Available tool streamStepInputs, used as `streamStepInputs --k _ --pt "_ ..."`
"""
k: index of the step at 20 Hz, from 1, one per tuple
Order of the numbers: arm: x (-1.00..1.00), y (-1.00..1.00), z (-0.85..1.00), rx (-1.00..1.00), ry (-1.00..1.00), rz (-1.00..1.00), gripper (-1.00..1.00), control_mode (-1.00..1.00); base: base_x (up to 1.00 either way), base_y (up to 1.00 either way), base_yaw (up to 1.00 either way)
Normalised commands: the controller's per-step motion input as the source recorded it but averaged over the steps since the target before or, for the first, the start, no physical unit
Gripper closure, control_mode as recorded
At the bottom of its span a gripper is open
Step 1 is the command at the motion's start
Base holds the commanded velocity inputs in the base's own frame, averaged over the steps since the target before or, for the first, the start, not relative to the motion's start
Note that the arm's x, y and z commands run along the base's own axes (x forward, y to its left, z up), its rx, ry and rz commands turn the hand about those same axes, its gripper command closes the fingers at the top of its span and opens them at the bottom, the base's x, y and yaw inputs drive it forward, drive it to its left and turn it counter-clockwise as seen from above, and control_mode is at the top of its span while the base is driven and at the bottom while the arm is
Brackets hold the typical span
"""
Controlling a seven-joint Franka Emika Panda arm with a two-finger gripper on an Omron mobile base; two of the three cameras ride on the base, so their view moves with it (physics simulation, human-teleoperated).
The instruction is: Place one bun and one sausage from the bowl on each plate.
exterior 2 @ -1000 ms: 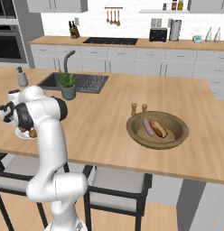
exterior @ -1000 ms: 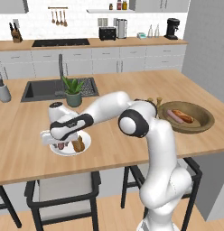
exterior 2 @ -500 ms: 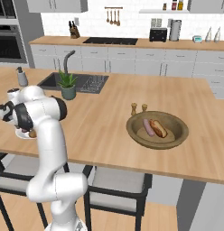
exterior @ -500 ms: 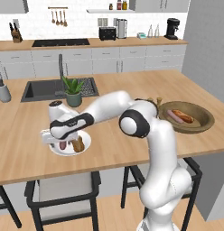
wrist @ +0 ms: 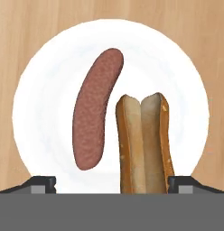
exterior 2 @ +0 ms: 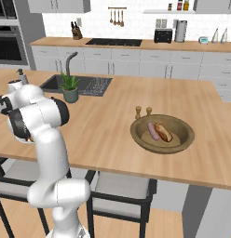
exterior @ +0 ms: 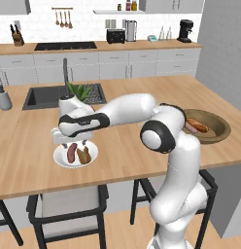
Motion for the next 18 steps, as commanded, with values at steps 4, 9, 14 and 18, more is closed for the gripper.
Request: streamStepInputs --k 4,9,14,18 --pt "0.00 -1.00 0.22 0.00 0.00 0.00 -1.00 -1.00 0.00 0.00 0.00" --pt "0.00 -1.00 0.17 0.00 0.00 0.00 -1.00 -1.00 0.00 0.00 0.00" --pt "0.00 -1.00 0.14 0.00 0.00 0.00 -1.00 -1.00 0.00 0.00 0.00" --pt "0.00 -1.00 0.11 0.00 0.00 0.00 -1.00 -1.00 0.00 0.00 0.00"
